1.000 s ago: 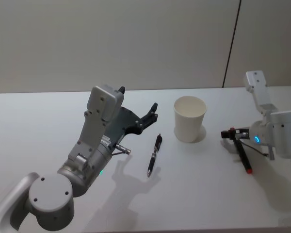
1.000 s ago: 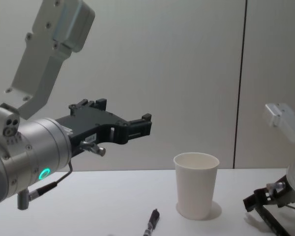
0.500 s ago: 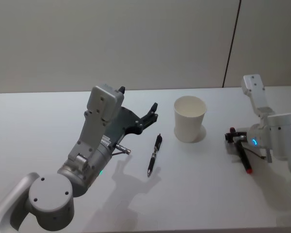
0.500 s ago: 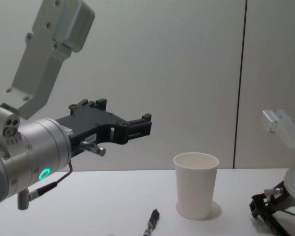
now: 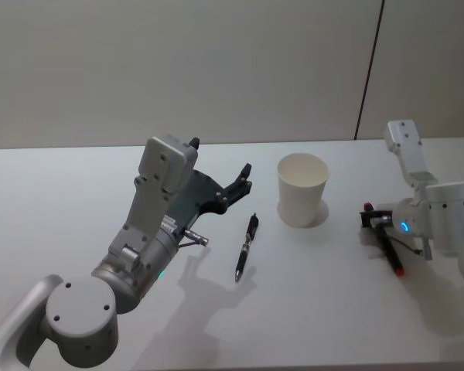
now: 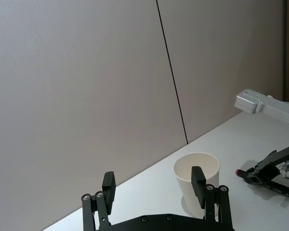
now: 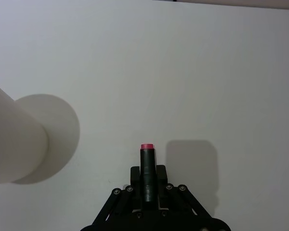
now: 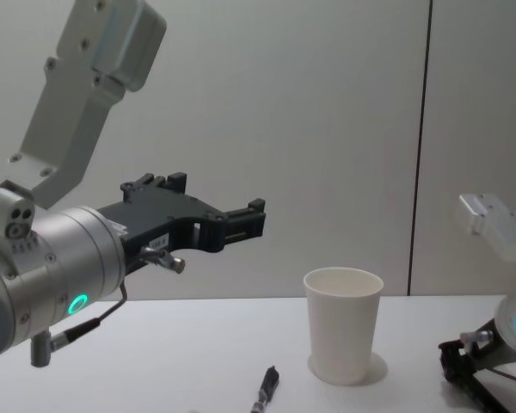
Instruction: Place the pen into the pen holder.
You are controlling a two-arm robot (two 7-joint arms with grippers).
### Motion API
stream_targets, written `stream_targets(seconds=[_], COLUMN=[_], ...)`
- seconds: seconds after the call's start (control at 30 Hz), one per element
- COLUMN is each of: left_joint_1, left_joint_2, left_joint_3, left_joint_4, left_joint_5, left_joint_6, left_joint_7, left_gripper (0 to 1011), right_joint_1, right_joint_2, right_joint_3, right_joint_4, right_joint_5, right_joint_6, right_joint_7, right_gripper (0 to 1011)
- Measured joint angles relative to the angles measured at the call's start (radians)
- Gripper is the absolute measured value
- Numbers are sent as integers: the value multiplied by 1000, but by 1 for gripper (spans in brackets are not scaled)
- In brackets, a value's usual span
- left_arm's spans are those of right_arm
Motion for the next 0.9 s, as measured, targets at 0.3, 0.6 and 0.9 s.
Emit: stream_targets(seconds=[0.3,0.6,0.9], left_joint_1=[0,0,0], left_joint_2=[0,0,0], left_joint_3=[0,0,0], left_joint_4=[0,0,0], left_joint_5=[0,0,0], left_joint_6=[0,0,0], left_joint_7=[0,0,0], left_gripper=[1003,1003,1003], right_joint_1=[-21,-65,-118], right_joint_2=[4,17,31], right_joint_3=[7,11,11], right_joint_4=[-43,-136,-239], right_joint_5=[4,4,1], right_joint_6=[-38,-102,-190], right_joint_7=[-3,6,17], right_gripper=[183,183,183])
